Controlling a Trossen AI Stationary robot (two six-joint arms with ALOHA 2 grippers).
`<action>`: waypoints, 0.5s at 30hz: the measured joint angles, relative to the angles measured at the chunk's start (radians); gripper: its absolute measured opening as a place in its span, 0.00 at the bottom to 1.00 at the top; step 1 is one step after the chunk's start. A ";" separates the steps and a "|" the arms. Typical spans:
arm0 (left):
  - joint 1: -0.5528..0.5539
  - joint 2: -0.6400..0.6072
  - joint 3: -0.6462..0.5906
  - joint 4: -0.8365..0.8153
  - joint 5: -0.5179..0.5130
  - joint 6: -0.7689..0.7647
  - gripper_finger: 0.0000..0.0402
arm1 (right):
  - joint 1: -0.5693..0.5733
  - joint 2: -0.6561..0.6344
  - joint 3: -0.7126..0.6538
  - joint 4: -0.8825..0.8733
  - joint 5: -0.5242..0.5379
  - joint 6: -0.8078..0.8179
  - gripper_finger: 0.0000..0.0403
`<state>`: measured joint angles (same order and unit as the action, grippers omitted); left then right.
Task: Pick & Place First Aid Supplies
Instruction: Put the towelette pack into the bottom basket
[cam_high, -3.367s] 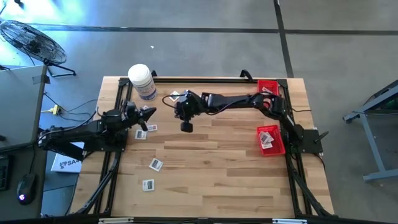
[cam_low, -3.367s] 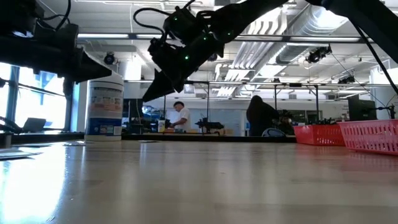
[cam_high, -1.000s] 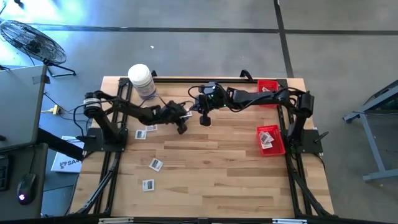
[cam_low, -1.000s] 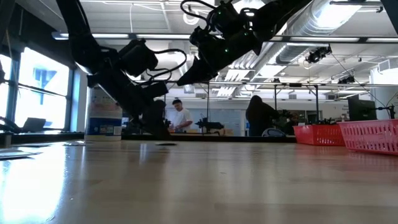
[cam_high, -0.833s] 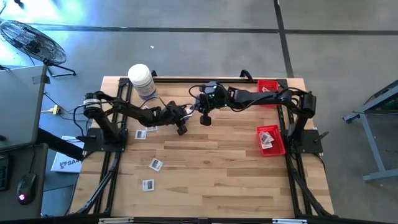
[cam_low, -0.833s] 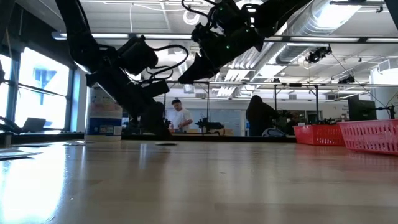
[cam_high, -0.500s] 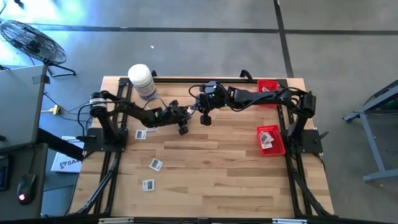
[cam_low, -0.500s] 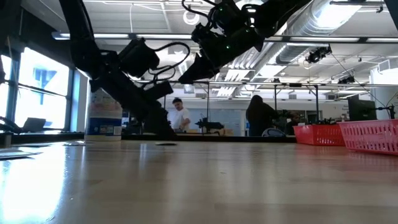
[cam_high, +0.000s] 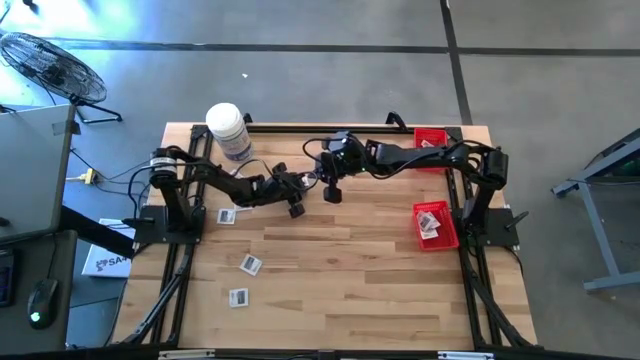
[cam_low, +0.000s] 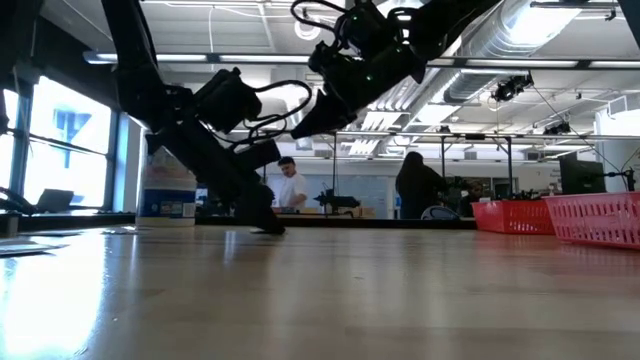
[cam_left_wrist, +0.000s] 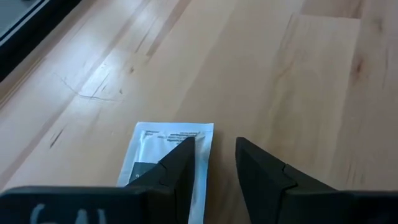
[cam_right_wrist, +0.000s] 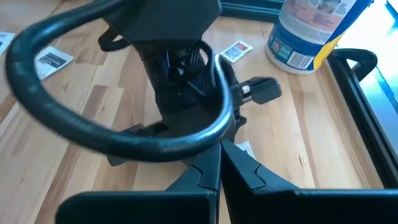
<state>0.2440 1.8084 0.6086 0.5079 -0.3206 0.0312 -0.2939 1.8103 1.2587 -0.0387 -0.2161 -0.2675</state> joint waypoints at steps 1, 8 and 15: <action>0.000 0.000 0.000 -0.001 0.000 -0.010 0.28 | 0.000 0.000 0.000 -0.004 0.000 0.000 0.00; 0.003 -0.005 0.008 0.012 -0.008 -0.010 0.28 | 0.000 0.000 -0.040 0.043 -0.006 0.010 0.00; 0.005 -0.003 0.035 -0.003 -0.050 0.017 0.28 | 0.000 0.000 -0.046 0.024 -0.011 0.027 0.00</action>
<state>0.2491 1.8056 0.6437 0.5054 -0.3704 0.0480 -0.2939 1.8103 1.2125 -0.0152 -0.2275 -0.2401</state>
